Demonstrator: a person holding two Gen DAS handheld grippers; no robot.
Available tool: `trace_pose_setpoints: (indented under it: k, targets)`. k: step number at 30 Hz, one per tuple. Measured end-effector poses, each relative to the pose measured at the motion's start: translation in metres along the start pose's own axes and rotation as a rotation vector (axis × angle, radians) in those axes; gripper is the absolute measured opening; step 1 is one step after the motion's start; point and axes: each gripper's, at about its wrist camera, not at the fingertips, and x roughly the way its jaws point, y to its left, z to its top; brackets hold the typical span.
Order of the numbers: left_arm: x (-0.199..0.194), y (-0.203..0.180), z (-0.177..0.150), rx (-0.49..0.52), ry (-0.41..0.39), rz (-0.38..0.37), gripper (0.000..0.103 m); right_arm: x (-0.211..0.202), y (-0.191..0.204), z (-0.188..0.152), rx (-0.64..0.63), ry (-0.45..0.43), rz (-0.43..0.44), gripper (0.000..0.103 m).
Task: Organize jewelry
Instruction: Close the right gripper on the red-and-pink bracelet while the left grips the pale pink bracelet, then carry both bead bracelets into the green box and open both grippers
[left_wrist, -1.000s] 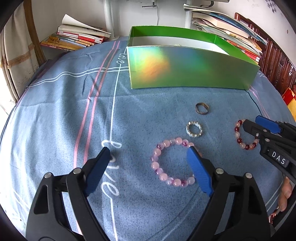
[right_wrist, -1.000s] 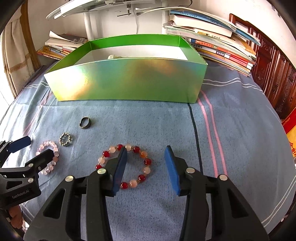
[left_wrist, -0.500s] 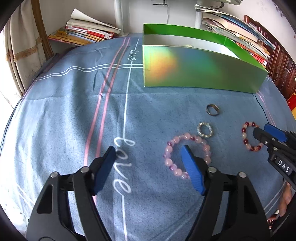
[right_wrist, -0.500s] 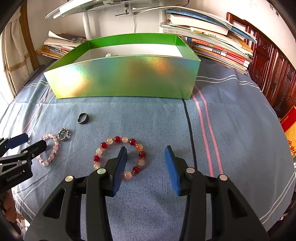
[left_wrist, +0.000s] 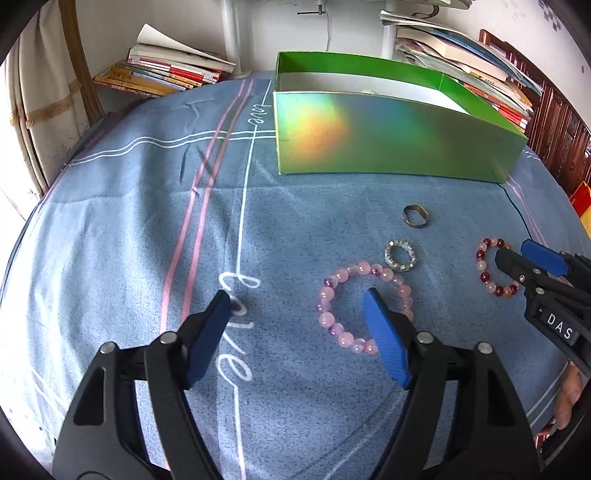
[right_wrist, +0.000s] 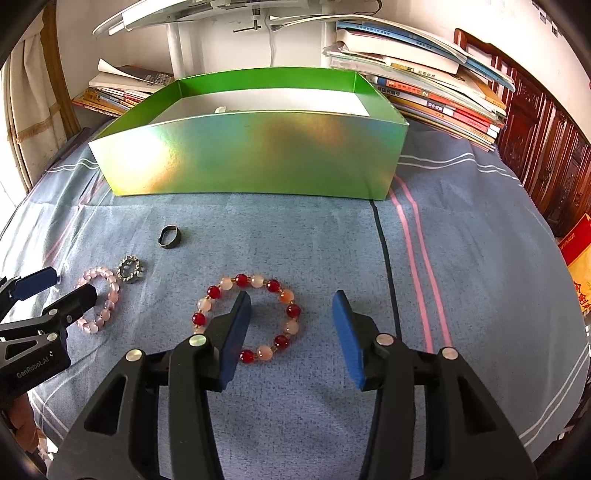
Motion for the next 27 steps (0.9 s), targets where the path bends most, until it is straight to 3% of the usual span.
trace_pose_setpoints:
  k: [7, 13, 17, 18, 22, 24, 26, 27]
  targets:
    - [0.000, -0.001, -0.001, -0.001, -0.003, -0.003, 0.080, 0.000, 0.001, 0.000, 0.000, -0.001, 0.001, 0.047]
    - [0.000, -0.003, -0.002, 0.008, -0.007, -0.007, 0.077, 0.000, 0.001, -0.001, 0.000, -0.001, 0.000, 0.047]
    - [-0.003, -0.009, -0.003, 0.037, -0.016, -0.028, 0.061, 0.000, 0.001, -0.001, -0.005, 0.002, 0.003, 0.046]
    - [-0.004, -0.011, -0.003, 0.043, -0.017, -0.034, 0.059, -0.001, 0.003, 0.000, -0.013, 0.003, 0.010, 0.044]
    - [-0.005, -0.017, -0.002, 0.067, -0.016, -0.055, 0.041, -0.003, 0.012, 0.000, -0.054, 0.014, 0.048, 0.013]
    - [-0.006, -0.021, -0.001, 0.077, -0.011, -0.068, 0.031, -0.004, 0.017, 0.000, -0.072, 0.017, 0.045, 0.009]
    - [-0.008, -0.025, -0.001, 0.090, -0.003, -0.077, 0.008, -0.004, 0.020, 0.000, -0.080, 0.028, 0.060, 0.008]
    - [-0.007, -0.026, 0.000, 0.092, 0.006, -0.083, 0.008, -0.005, 0.021, 0.000, -0.085, 0.034, 0.071, 0.008]
